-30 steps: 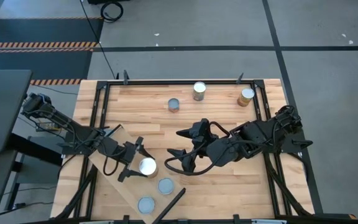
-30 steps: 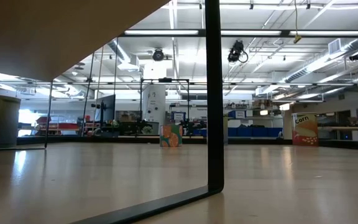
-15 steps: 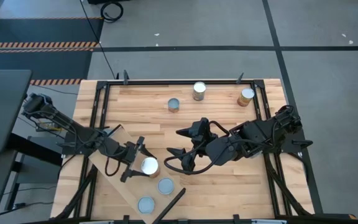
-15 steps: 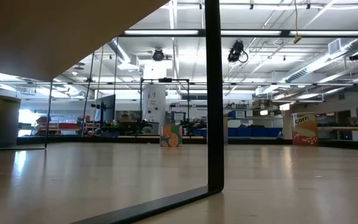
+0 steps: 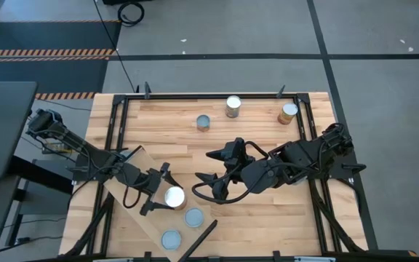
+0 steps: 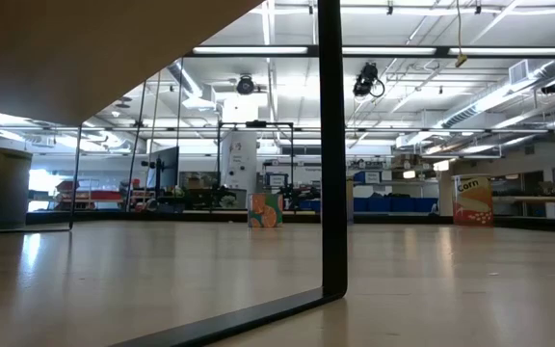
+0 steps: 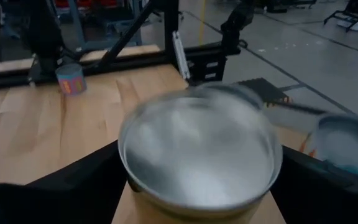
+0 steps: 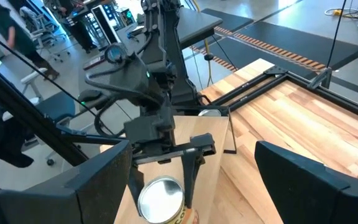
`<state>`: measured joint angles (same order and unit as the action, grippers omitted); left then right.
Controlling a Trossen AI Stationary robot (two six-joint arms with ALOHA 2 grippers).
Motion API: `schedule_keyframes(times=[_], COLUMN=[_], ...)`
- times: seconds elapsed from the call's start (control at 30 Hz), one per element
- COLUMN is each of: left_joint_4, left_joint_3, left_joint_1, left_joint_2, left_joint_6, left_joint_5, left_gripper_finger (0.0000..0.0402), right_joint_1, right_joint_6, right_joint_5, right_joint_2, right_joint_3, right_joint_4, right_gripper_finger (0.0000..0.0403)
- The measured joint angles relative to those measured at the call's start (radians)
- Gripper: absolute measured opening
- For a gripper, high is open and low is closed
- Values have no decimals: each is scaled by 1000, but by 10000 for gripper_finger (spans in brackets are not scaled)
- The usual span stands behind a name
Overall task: Pick and place cans onto a shelf
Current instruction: Put the canned corn on the shelf, then put the canned corn on the shelf aligned with the canned corn
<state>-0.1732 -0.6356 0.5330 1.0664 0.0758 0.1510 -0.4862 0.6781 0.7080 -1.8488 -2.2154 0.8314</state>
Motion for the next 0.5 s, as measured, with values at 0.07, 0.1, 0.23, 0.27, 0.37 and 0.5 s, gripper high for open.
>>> schedule_keyframes(times=[0.07, 0.1, 0.23, 0.27, 0.37, 0.5], left_joint_4=[7, 15, 30, 25, 35, 74], left_joint_3=[-24, -33, -59, -65, -93, -152], left_joint_1=[2, 2, 2, 2, 2, -2], left_joint_2=[-1, -2, -1, -1, -1, -2], left_joint_6=[-4, -6, -10, -12, -13, -17], left_joint_5=[1, 2, 4, 5, 6, 15], left_gripper_finger=[353, 353, 354, 354, 354, 355], right_joint_1=[0, 0, 0, 0, 0, 0], right_joint_6=[0, -1, -3, -3, -2, 0], right_joint_5=[-2, -2, -3, -3, -5, -4], right_joint_2=[0, 0, 0, 0, 0, 0], right_joint_3=[0, 0, 0, 0, 0, 0], right_joint_4=[0, 0, 0, 0, 0, 0], right_gripper_finger=[349, 349, 349, 349, 349, 349])
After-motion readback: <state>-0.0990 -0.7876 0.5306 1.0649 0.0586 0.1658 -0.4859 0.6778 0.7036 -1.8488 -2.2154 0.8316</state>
